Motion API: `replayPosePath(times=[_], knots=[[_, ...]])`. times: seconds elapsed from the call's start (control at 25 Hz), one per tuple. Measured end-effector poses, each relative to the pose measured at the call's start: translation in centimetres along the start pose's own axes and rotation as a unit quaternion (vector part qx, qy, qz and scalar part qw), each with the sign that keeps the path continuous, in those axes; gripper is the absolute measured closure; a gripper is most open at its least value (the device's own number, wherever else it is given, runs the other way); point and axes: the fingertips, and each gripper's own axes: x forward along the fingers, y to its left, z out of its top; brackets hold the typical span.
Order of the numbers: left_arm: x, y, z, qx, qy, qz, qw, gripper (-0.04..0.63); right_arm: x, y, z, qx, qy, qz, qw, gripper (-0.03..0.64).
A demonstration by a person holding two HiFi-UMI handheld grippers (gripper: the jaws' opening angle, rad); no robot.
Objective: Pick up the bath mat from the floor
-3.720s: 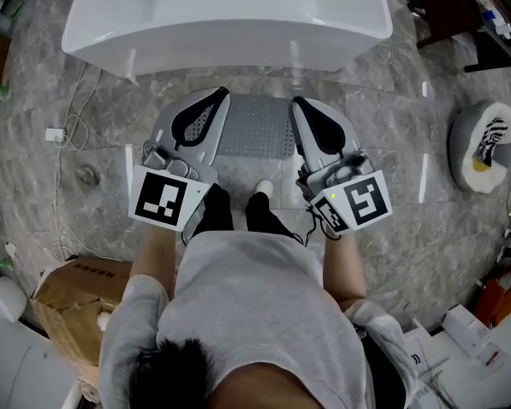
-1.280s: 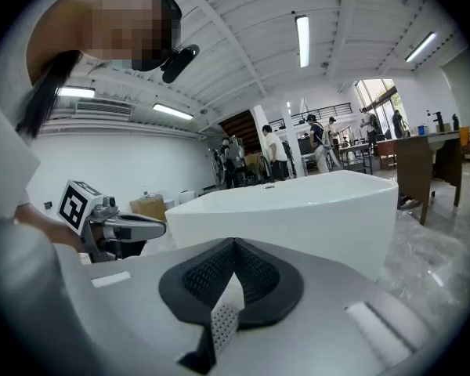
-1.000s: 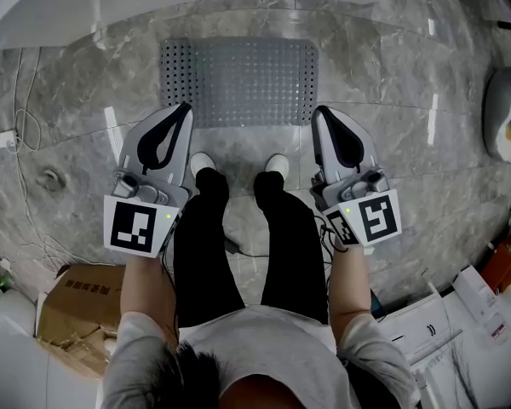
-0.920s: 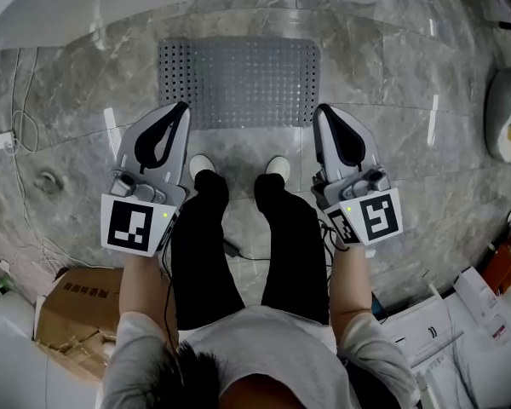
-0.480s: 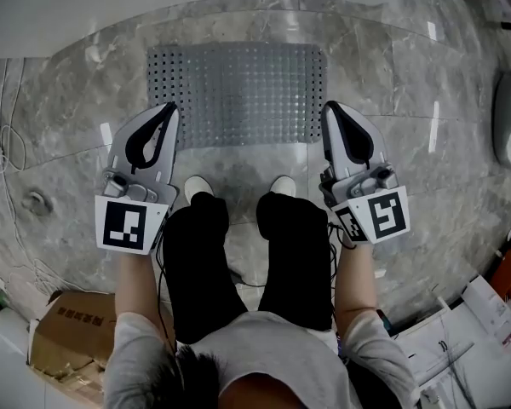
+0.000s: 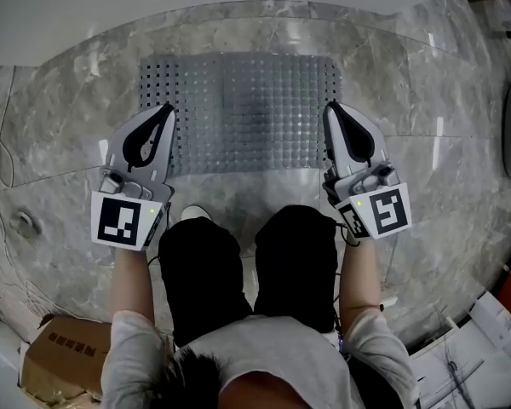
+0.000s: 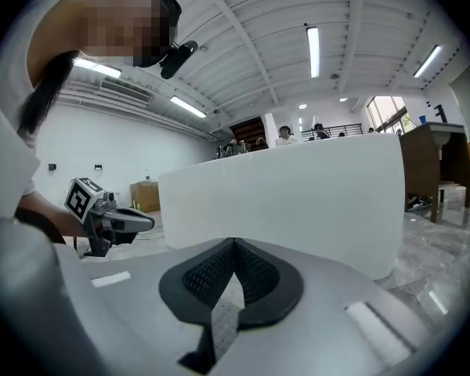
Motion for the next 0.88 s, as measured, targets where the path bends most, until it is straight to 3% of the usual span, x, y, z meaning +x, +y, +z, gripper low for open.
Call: replayPosePath(times=[0.48,0.88], knots=[[1.7,1.1,-6.7,0.017,-0.001,0.025,0.9996,0.595,1.6,-0.9,-6.0,0.019,-0.017,0.014,1.0,0.615],[0.6,4.9,-11.9,0.018,0.009,0.119,0.9927,0.594,1.7,-3.6,-10.1,0.033,-0.012,-0.004,0.999,0.614]])
